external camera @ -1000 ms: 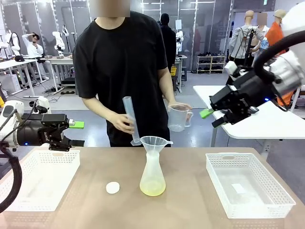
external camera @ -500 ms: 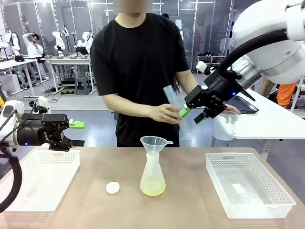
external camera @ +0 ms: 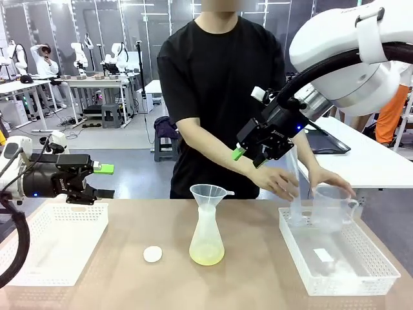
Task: Prepare the solutions needed for the experiment.
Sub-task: Once the solution is in the Big flask , pick up the Plastic Funnel and place it back into the right Organizing basket.
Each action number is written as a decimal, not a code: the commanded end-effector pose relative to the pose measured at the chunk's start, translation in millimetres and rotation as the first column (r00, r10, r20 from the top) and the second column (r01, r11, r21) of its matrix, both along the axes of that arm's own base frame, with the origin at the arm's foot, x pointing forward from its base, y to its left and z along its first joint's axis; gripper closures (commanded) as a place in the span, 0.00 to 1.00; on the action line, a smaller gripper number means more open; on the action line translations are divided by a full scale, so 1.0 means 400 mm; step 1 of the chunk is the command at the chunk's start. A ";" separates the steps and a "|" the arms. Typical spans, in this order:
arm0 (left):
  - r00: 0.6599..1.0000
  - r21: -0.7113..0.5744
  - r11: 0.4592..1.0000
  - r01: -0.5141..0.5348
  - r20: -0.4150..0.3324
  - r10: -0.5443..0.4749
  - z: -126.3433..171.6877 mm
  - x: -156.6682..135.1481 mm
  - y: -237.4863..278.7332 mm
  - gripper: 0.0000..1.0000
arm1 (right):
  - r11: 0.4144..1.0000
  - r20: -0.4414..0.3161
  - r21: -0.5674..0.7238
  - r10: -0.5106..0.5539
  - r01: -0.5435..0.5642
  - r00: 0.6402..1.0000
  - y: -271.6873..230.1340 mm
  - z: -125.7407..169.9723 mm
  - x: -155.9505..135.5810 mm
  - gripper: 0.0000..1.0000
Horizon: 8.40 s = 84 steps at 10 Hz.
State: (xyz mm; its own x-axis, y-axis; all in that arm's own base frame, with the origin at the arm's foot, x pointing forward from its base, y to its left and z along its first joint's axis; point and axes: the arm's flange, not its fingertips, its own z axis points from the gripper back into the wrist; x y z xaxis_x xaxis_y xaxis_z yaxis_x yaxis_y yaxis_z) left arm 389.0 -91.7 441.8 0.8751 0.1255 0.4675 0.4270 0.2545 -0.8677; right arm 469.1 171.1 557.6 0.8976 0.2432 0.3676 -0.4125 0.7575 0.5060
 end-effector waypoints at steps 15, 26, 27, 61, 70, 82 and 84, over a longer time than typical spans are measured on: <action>1.000 -0.035 0.999 -0.012 -0.007 0.011 0.004 0.001 -0.007 0.00 | 0.974 -0.064 -0.091 0.203 -0.208 0.977 0.108 -0.164 0.191 0.19; 1.000 -0.035 0.999 -0.012 -0.007 0.011 0.004 0.001 -0.007 0.00 | 0.920 -0.221 -0.097 0.352 -0.380 0.910 0.188 -0.262 0.243 0.19; 1.000 -0.035 0.999 -0.012 -0.007 0.011 0.004 0.001 -0.007 0.00 | 0.917 -0.234 -0.098 0.355 -0.386 0.905 0.192 -0.269 0.247 0.19; 1.000 -0.035 0.999 -0.012 -0.007 0.011 0.004 0.001 -0.007 0.00 | 0.983 -0.146 -0.171 0.047 -0.072 0.988 -0.109 0.082 0.051 1.00; 1.000 -0.035 0.999 -0.012 -0.007 0.011 0.004 0.001 -0.007 0.00 | 0.919 -0.258 -0.272 -0.356 0.286 0.898 -0.448 0.017 -0.023 1.00; 1.000 -0.035 0.999 -0.012 -0.007 0.011 0.004 0.001 -0.007 0.00 | 0.880 -0.522 -0.373 -0.462 0.295 0.717 -0.507 -0.239 0.056 0.96; 1.000 -0.035 0.999 -0.012 -0.007 0.011 0.004 0.001 -0.007 0.00 | 0.836 -0.500 -0.441 -0.530 0.326 0.685 -0.510 -0.303 0.094 0.96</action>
State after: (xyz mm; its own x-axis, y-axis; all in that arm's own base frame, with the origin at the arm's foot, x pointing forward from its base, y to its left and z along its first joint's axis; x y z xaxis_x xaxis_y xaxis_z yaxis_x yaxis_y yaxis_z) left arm 389.0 -91.7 441.7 0.8751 0.1253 0.4674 0.4269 0.2551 -0.8676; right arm 498.3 -37.5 439.9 0.9459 -0.1659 -0.2788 0.2522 0.9165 0.3105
